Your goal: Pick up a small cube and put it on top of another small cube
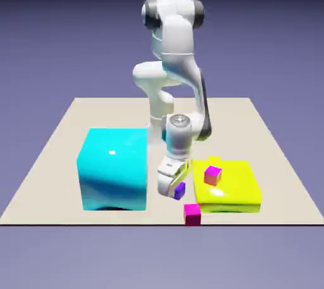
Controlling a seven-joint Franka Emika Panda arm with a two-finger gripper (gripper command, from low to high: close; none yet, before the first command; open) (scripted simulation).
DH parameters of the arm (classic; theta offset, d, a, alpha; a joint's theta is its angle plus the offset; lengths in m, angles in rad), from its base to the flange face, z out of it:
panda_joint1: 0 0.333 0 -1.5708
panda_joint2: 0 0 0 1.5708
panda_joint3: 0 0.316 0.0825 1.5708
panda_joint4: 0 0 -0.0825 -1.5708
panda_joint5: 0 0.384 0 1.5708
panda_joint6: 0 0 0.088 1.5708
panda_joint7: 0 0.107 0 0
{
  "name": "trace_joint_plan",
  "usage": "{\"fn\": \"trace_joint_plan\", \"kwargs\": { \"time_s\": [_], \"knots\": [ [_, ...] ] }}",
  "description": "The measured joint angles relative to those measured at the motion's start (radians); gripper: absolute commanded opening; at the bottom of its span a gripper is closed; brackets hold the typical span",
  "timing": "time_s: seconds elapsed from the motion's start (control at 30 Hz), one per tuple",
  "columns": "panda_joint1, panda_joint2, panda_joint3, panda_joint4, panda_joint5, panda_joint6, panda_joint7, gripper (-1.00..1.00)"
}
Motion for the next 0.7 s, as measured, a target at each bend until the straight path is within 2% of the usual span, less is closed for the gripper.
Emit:
{"fn": "trace_joint_plan", "kwargs": {
  "time_s": [0.13,0.53,0.7],
  "knots": [
    [0.028,-0.086,-0.034,-0.016,-0.029,-0.070,0.021,-1.00],
    [0.310,0.070,-0.261,0.402,0.109,-0.352,-0.450,-1.00],
    [0.250,0.214,-0.187,0.411,0.198,-0.223,-0.511,-1.00]
  ]
}}
